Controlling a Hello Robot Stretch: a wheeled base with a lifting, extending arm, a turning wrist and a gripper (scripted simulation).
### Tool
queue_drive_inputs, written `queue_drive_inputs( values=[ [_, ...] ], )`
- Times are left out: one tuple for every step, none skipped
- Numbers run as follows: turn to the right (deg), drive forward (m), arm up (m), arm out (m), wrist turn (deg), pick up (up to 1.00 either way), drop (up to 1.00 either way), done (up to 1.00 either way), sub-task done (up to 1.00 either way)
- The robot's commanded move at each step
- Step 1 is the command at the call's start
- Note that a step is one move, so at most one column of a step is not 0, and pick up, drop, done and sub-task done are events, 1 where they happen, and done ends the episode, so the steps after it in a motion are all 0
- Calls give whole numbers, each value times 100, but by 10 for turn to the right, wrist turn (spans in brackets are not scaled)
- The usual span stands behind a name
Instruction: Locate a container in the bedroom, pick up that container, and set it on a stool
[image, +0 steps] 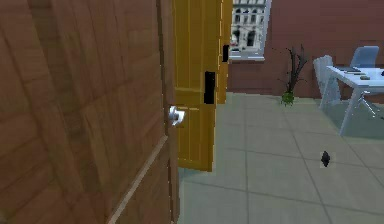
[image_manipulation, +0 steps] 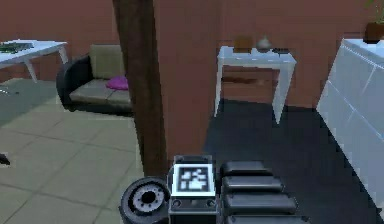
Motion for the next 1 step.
queue_drive_inputs(
  values=[
    [0, 5, 0, 0, 0, 0, 0, 0, 0]
  ],
)
